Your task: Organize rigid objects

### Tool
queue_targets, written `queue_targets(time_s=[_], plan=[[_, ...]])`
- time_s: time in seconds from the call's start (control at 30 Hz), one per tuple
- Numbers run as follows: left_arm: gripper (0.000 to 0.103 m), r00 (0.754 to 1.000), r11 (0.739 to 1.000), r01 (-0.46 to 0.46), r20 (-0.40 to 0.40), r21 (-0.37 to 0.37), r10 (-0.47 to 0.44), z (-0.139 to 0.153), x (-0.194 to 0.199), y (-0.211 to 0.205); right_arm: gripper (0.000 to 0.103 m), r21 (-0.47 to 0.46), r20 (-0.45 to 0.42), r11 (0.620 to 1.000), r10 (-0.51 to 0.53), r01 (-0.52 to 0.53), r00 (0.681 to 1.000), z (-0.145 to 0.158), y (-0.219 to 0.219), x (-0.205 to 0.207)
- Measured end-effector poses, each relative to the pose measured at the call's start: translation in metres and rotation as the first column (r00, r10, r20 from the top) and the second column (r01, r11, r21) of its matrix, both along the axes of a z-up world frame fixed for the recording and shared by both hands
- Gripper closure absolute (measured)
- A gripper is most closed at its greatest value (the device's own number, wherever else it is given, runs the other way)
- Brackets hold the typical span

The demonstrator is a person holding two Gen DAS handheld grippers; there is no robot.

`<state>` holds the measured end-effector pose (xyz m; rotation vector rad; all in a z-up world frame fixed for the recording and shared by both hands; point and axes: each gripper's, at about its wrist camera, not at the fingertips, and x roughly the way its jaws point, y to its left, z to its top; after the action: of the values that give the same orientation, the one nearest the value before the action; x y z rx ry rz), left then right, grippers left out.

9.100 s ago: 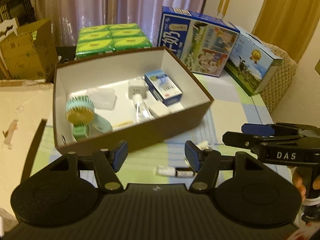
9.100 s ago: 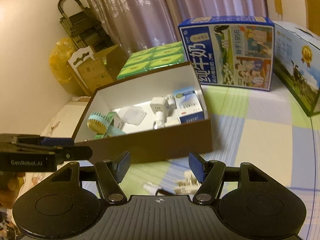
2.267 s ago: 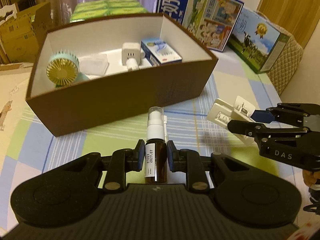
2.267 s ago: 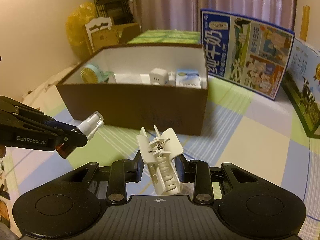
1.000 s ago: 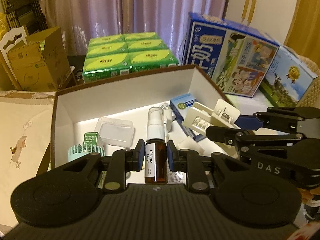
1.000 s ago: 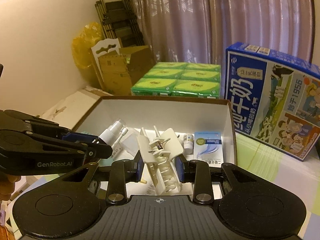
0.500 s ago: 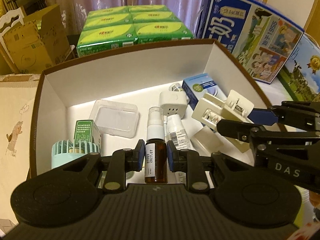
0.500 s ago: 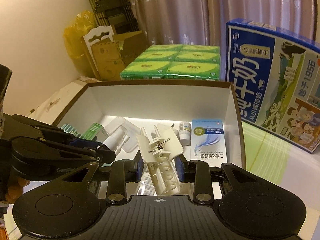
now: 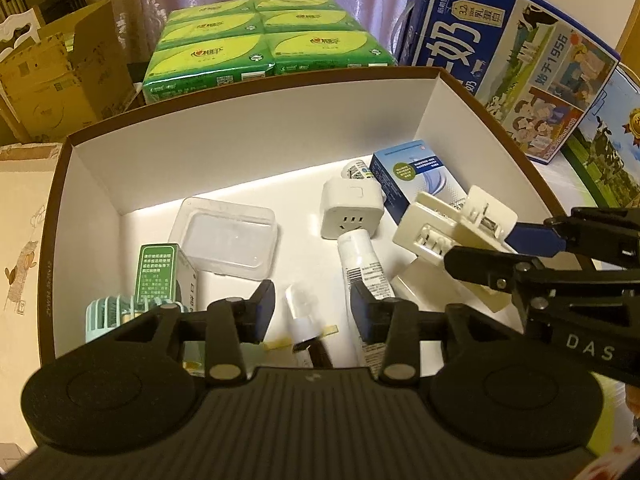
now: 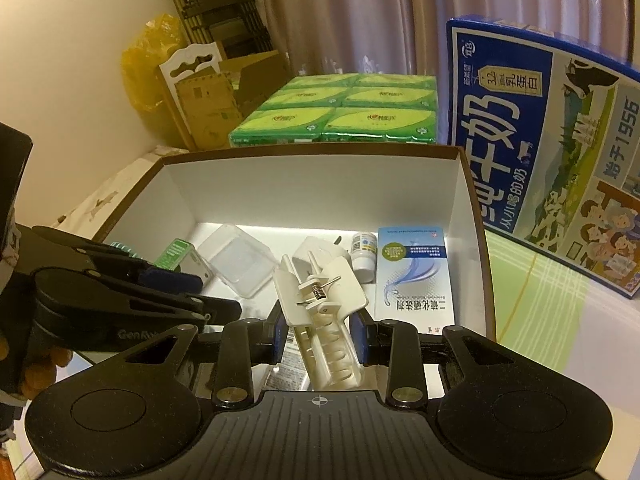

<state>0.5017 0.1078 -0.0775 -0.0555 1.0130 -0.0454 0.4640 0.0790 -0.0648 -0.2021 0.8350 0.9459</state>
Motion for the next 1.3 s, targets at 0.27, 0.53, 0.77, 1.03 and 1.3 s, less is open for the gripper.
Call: queue_targets(time_s=[0.27,0.53,0.77,1.03,1.3], plan=[[0.066,1.000,1.000,-0.007,0.001,0.001,0.007,0.003,-0.003,0.006,0.073,-0.006,-0.026,1.000,0.007,-0.007,1.000,-0.005,0.005,-0.002],[0.064,1.000,1.000,-0.016,0.020,0.003,0.016,0.012,-0.008,0.012,0.073,-0.003,-0.047,1.000,0.020,-0.020,0.999,-0.007,0.014,-0.005],[0.059,0.998,0.999,-0.047,0.052,0.012,0.046,0.025,-0.015,0.022,0.070,0.042,-0.045,0.998,0.043,-0.041,0.998,-0.003,0.023,-0.013],[0.040,0.994,0.998,-0.058,0.091,0.016,0.056,0.039,-0.030,0.030,0.047,0.016,-0.033,1.000,0.004,-0.004,0.999,-0.001,0.015,-0.017],[0.036,0.992,0.998,-0.062,0.113,0.030,0.058,0.044,-0.045,0.029,0.044,-0.009,-0.006,1.000,0.006,-0.006,1.000,0.009,-0.007,-0.032]])
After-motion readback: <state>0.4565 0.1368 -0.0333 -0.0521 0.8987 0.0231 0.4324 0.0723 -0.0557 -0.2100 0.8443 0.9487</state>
